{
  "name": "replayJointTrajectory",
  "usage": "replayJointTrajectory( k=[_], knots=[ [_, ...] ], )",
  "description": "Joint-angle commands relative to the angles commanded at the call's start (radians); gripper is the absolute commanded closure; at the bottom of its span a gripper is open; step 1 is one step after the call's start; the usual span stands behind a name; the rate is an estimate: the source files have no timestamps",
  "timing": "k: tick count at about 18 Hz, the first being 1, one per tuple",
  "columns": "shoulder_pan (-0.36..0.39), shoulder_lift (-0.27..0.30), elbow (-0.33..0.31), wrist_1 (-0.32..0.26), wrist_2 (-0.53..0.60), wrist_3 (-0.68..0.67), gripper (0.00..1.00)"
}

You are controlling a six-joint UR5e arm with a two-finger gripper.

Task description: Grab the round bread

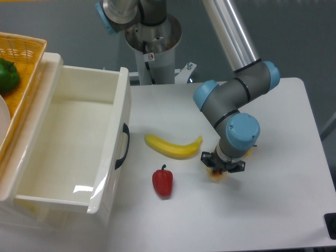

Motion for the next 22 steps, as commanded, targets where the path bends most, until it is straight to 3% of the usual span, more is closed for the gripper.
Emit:
replayJointTrajectory(
  k=[8,15,22],
  knots=[
    [-0.014,0.081,0.011,-0.011,-0.003,0.104,0.96],
    [-0.093,0.152,0.005,-0.018,0.002,0.150,0.96],
    [-0.130,0.184,0.005,-0.058,0.005,0.156,0.96]
  ],
)
